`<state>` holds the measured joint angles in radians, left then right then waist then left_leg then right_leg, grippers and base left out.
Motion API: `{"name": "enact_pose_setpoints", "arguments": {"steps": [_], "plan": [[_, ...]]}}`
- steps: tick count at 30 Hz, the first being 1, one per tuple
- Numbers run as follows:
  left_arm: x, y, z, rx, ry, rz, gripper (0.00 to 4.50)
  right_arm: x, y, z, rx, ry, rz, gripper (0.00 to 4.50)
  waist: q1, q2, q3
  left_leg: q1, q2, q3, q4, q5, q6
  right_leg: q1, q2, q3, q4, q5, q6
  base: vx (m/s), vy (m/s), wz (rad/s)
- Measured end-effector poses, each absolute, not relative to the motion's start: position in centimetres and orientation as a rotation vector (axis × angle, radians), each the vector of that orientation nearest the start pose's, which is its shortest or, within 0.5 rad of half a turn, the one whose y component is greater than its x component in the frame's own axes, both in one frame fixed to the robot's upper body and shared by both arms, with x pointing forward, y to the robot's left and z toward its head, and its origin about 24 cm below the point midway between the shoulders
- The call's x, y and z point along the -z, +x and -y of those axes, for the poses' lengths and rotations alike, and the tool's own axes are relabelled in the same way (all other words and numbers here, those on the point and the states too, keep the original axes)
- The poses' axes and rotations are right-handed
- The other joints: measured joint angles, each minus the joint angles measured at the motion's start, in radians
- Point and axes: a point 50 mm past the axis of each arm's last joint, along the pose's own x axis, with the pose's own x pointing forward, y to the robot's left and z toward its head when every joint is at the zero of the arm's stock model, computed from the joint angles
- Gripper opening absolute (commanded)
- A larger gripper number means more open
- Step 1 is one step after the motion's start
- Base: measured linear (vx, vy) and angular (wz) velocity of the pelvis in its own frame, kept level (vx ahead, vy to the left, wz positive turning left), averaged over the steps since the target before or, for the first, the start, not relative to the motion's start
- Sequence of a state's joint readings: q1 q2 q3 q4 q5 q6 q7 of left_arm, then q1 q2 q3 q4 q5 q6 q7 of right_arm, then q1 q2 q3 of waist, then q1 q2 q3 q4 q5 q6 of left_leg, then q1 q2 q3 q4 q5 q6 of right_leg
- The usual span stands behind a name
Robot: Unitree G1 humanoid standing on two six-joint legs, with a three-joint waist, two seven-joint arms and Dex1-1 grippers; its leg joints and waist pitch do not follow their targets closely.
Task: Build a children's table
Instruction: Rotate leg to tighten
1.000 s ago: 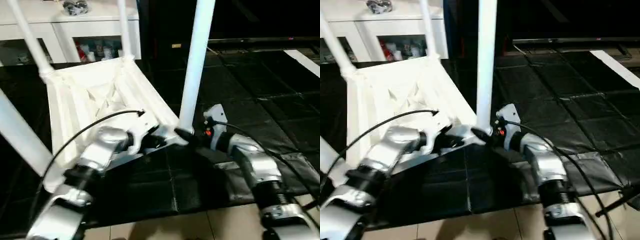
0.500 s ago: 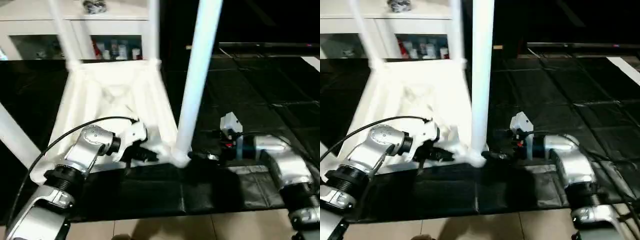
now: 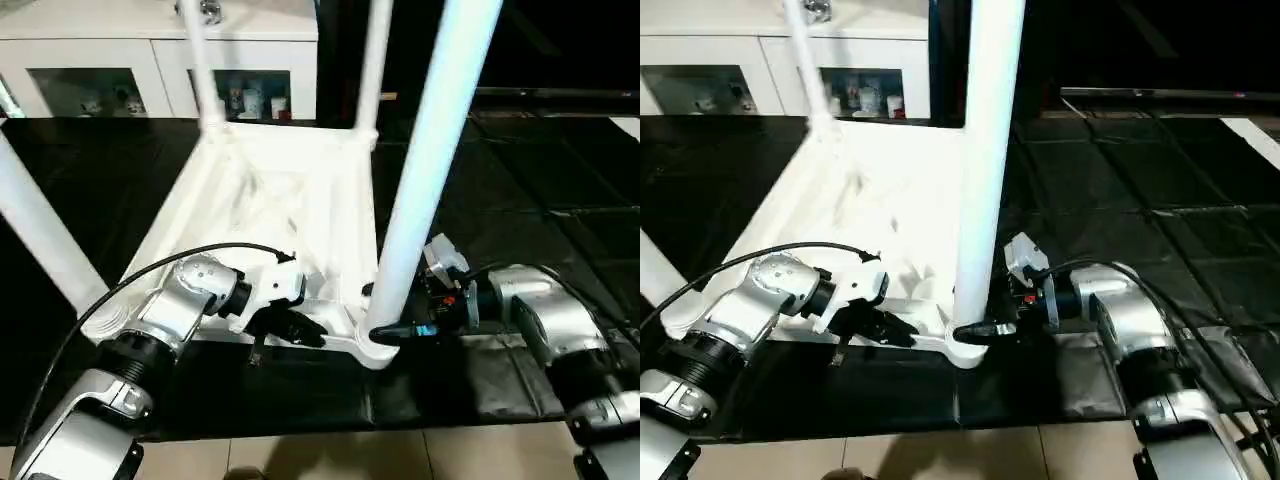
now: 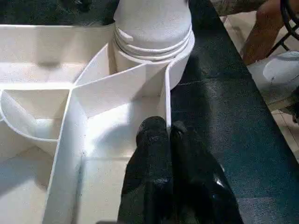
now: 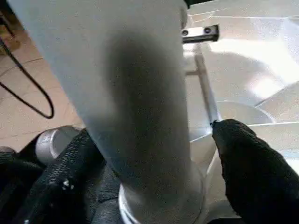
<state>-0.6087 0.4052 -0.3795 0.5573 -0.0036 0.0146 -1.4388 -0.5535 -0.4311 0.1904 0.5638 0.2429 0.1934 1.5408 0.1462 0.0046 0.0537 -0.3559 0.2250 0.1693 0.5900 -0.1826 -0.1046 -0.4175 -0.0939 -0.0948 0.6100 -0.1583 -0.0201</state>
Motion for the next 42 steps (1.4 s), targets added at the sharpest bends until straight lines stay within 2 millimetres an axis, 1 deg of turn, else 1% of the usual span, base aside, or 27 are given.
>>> {"name": "enact_pose_setpoints", "arguments": {"steps": [2, 3, 4, 6, 7, 8, 9, 13, 17, 20, 23, 26, 27, 29, 31, 34, 35, 37, 39, 42], "plan": [[-5.8, 30.2, -12.5, 1.642, 0.481, -0.456, 0.0, -6.4, 29.8, 15.9, -1.581, -0.027, -0.41, 3.16, -0.001, -0.001, 0.0, 0.0, 0.0, 0.0, 0.0, 0.0, 0.0, 0.0, 0.0, 0.0, 0.0, 0.0, 0.0, 0.0, 0.0, 0.0], [-5.8, 30.3, -12.5, 1.643, 0.481, -0.457, 0.0, -6.4, 29.8, 15.9, -1.585, -0.025, -0.412, 3.16, -0.001, -0.001, 0.0, 0.0, 0.0, 0.0, 0.0, 0.0, 0.0, 0.0, 0.0, 0.0, 0.0, 0.0, 0.0, 0.0, 0.0, 0.0], [-5.8, 30.3, -12.5, 1.644, 0.481, -0.459, 0.0, -6.4, 29.8, 15.9, -1.586, -0.025, -0.413, 2.97, -0.001, -0.001, 0.0, 0.0, 0.0, 0.0, 0.0, 0.0, 0.0, 0.0, 0.0, 0.0, 0.0, 0.0, 0.0, 0.0, 0.0, 0.0], [-5.9, 30.3, -12.5, 1.645, 0.481, -0.46, 0.0, -6.4, 29.8, 15.9, -1.587, -0.024, -0.414, 2.81, -0.001, -0.001, 0.0, 0.0, 0.0, 0.0, 0.0, 0.0, 0.0, 0.0, 0.0, 0.0, 0.0, 0.0, 0.0, 0.0, 0.0, 0.0], [-5.9, 30.3, -12.5, 1.645, 0.482, -0.46, 0.0, -6.4, 29.8, 15.9, -1.592, -0.023, -0.414, 2.81, -0.001, -0.001, 0.0, 0.0, 0.0, 0.0, 0.0, 0.0, 0.0, 0.0, 0.0, 0.0, 0.0, 0.0, 0.0, 0.0, 0.0, 0.0], [-5.9, 30.3, -12.5, 1.646, 0.483, -0.459, 0.0, -6.3, 29.8, 15.9, -1.596, -0.021, -0.416, 2.61, -0.001, -0.001, 0.0, 0.0, 0.0, 0.0, 0.0, 0.0, 0.0, 0.0, 0.0, 0.0, 0.0, 0.0, 0.0, 0.0, 0.0, 0.0], [-5.8, 30.3, -12.5, 1.646, 0.483, -0.459, 0.0, -6.3, 29.7, 15.9, -1.596, -0.02, -0.418, 2.61, -0.001, -0.001, 0.0, 0.0, 0.0, 0.0, 0.0, 0.0, 0.0, 0.0, 0.0, 0.0, 0.0, 0.0, 0.0, 0.0, 0.0, 0.0], [-5.8, 30.4, -12.6, 1.646, 0.483, -0.459, 0.0, -6.3, 29.8, 15.9, -1.598, -0.023, -0.413, 2.27, -0.001, -0.001, 0.0, 0.001, 0.0, 0.0, 0.0, 0.0, 0.0, 0.0, 0.0, 0.0, 0.0, 0.0, 0.0, 0.0, 0.0, 0.0], [-5.8, 30.4, -12.6, 1.638, 0.468, -0.468, 0.0, -6.3, 29.8, 15.9, -1.597, -0.027, -0.409, 2.13, 0.0, -0.001, 0.0, 0.002, 0.0, 0.0, 0.0, 0.0, 0.0, 0.001, 0.0, 0.0, 0.001, 0.0, 0.0, 0.0, 0.0, 0.0], [-5.6, 30.5, -12.1, 1.612, 0.426, -0.475, 0.0, -6.3, 29.7, 16.2, -1.569, -0.019, -0.404, 2.12, 0.002, 0.0, 0.0, 0.002, 0.0, 0.0, 0.001, 0.0, 0.0, 0.002, 0.0, 0.0, 0.001, 0.0, -0.001, 0.0, 0.0, 0.0], [-5.4, 30.7, -11.4, 1.565, 0.373, -0.481, 0.0, -6.1, 29.4, 16.6, -1.506, 0.002, -0.392, 2.11, 0.005, 0.0, 0.0, 0.002, 0.0, 0.0, 0.001, 0.0, 0.0, 0.003, 0.0, 0.001, 0.001, 0.0, -0.001, 0.0, 0.0, 0.0], [-5.3, 31.0, -11.0, 1.497, 0.328, -0.492, 0.0, -6.0, 29.4, 16.8, -1.405, 0.009, -0.378, 2.09, -0.003, 0.0, 0.0, 0.002, -0.001, 0.0, 0.001, 0.0, 0.0, 0.003, 0.0, 0.001, 0.001, -0.001, 0.002, 0.0, 0.0, 0.0], [-5.2, 31.3, -11.0, 1.433, 0.306, -0.496, 0.0, -5.9, 29.7, 16.6, -1.322, 0.019, -0.358, 2.09, -0.009, 0.0, 0.0, 0.002, -0.001, 0.0, 0.001, 0.0, 0.0, 0.003, 0.001, 0.001, 0.001, -0.001, 0.003, 0.0, 0.0, 0.0], [-5.2, 31.6, -11.0, 1.369, 0.286, -0.499, 0.0, -5.8, 30.1, 16.3, -1.234, 0.03, -0.339, 2.07, -0.028, 0.0, 0.0, 0.001, -0.002, 0.0, 0.001, 0.0, 0.0, 0.002, 0.001, 0.001, 0.001, 0.001, 0.003, 0.0, 0.0, 0.0], [-5.3, 32.0, -10.8, 1.263, 0.259, -0.503, 0.0, -5.6, 30.9, 15.4, -1.083, 0.065, -0.305, 2.05, -0.052, -0.001, 0.0, 0.003, -0.001, -0.001, 0.0, 0.001, -0.001, 0.001, 0.002, 0.0, 0.001, 0.001, 0.004, 0.0, 0.0, 0.0], [-5.3, 32.4, -10.2, 1.157, 0.235, -0.499, 0.0, -5.4, 31.8, 14.3, -0.929, 0.089, -0.277, 2.04, -0.073, -0.001, 0.0, 0.003, -0.002, -0.002, -0.001, 0.0, -0.002, -0.001, 0.002, -0.001, 0.0, 0.002, 0.004, 0.0, 0.0, 0.0], [-5.3, 32.6, -10.0, 1.128, 0.233, -0.494, 0.0, -5.4, 32.1, 14.0, -0.892, 0.092, -0.273, 2.04, -0.077, -0.001, 0.0, 0.003, -0.002, -0.002, -0.002, 0.0, -0.002, -0.002, 0.002, -0.001, 0.0, 0.002, 0.004, 0.0, 0.0, 0.0], [-5.3, 33.4, -9.4, 0.998, 0.229, -0.473, 0.0, -5.6, 33.8, 12.4, -0.736, 0.1, -0.269, 2.04, -0.092, -0.001, 0.0, 0.004, -0.002, -0.002, -0.003, 0.0, -0.002, -0.002, 0.003, -0.001, 0.0, 0.002, 0.003, 0.0, 0.0, 0.0], [-5.3, 33.8, -8.7, 0.938, 0.222, -0.467, 0.0, -5.8, 34.6, 11.9, -0.652, 0.073, -0.271, 2.04, -0.091, -0.001, 0.0, 0.004, -0.002, -0.002, -0.004, 0.0, -0.002, -0.002, 0.003, -0.001, -0.002, 0.001, 0.004, 0.0, 0.0, 0.0], [-5.4, 34.0, -8.0, 0.906, 0.225, -0.46, 0.0, -6.0, 35.0, 11.4, -0.594, 0.059, -0.259, 2.04, -0.085, -0.001, 0.0, 0.002, -0.002, -0.001, -0.007, 0.0, -0.001, -0.001, 0.002, -0.001, -0.005, 0.001, 0.004, 0.0, 0.0, 0.0]]}}
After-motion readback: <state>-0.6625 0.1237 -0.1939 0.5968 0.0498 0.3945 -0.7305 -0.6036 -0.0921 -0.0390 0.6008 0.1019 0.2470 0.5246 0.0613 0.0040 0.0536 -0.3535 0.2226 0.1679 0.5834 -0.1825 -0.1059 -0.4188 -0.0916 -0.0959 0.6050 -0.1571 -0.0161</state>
